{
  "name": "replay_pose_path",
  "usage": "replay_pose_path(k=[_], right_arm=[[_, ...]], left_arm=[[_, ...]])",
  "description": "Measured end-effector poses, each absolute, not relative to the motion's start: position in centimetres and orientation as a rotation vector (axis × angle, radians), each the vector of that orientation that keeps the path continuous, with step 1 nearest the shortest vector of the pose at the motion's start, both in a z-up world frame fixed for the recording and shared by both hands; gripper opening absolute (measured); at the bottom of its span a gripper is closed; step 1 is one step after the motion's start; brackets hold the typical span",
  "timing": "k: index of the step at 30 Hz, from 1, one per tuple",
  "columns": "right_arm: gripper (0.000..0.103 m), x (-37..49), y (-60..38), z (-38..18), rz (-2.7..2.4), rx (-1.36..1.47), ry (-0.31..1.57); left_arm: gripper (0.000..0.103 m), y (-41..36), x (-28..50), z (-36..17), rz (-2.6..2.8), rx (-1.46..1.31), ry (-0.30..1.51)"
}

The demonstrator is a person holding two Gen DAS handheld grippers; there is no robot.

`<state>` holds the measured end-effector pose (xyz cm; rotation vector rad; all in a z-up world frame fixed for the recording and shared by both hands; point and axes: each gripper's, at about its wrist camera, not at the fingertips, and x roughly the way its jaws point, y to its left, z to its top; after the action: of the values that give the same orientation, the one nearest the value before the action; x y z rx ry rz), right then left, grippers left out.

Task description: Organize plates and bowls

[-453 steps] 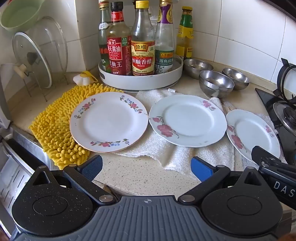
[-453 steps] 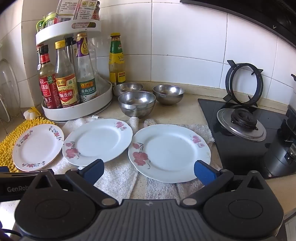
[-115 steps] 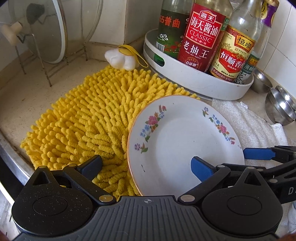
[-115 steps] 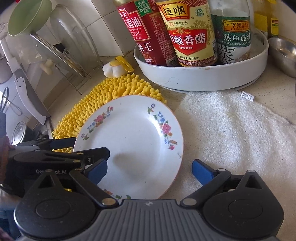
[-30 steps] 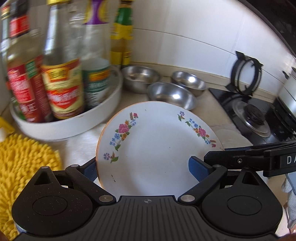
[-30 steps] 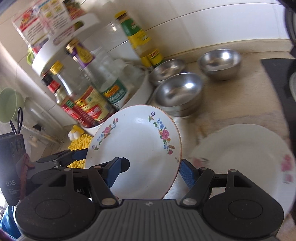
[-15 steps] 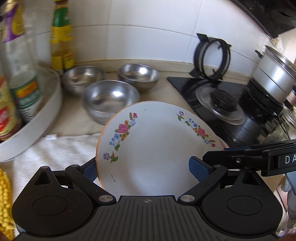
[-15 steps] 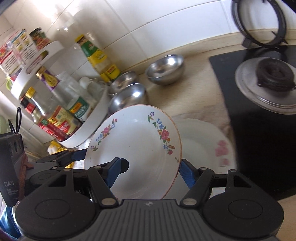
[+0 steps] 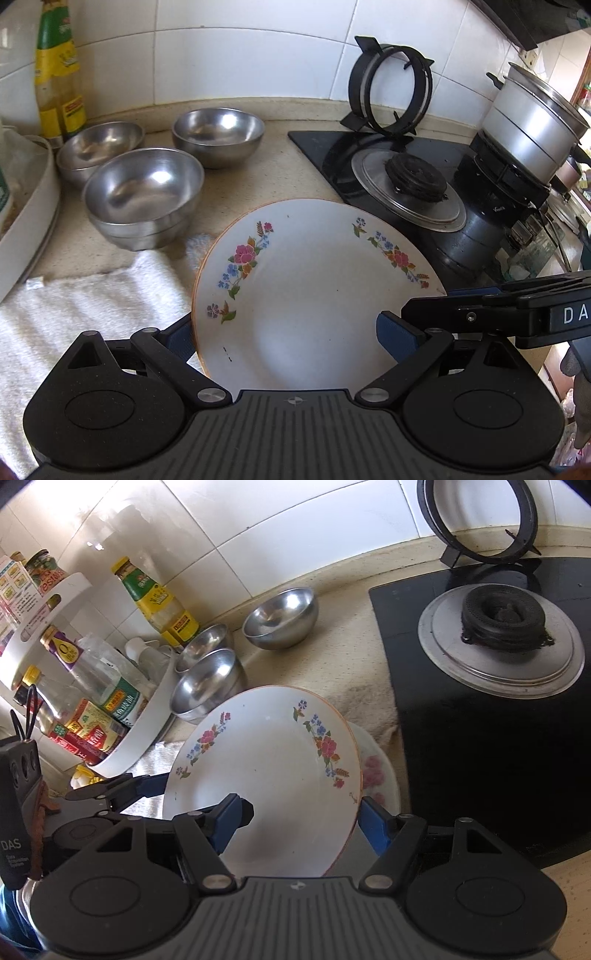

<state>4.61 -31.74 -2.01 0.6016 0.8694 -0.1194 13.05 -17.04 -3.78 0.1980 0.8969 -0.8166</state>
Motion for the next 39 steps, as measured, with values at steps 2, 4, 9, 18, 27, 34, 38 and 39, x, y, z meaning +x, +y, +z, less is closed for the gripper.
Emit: replay_pose_path(k=[2, 4, 9, 18, 27, 34, 38, 39], right_arm=[[0.072, 4.5, -31.9, -2.1, -0.132, 0.593, 0.875], [0.072, 4.5, -32.1, -2.2, -0.143, 0.573, 0.880], [0.072, 4.5, -32.7, -2.3, -0.182, 0.530, 0.879], [0.072, 5.9, -33.2, -0.8, -0.172, 0.431, 0.821], [0.072, 10.8, -31.8, -0.6, -0.028, 0.351, 0.836], [0.072, 15.2, -31.2, -0.1, 0.070, 0.287, 0.832], [0.072, 18.4, -30.8, 0.1, 0.103, 0.257, 0.839], [0.072, 19.3, -30.7, 0.0, 0.113, 0.255, 0.842]], left_arm=[[0.099, -17.5, 13.0, -3.9, -0.824, 0.206, 0.901], [0.099, -18.0, 12.9, -4.1, -0.832, 0.214, 0.909], [0.099, -18.9, 12.8, -4.8, -0.841, 0.235, 0.921], [0.099, -19.3, 12.8, -4.3, -0.841, 0.258, 0.879], [0.100, -16.9, 14.6, -3.7, -0.706, 0.216, 0.862], [0.100, -14.6, 16.9, -3.3, -0.573, 0.168, 0.855], [0.101, -14.3, 18.6, -2.9, -0.519, 0.161, 0.839], [0.101, -14.2, 19.1, -2.8, -0.504, 0.159, 0.834]])
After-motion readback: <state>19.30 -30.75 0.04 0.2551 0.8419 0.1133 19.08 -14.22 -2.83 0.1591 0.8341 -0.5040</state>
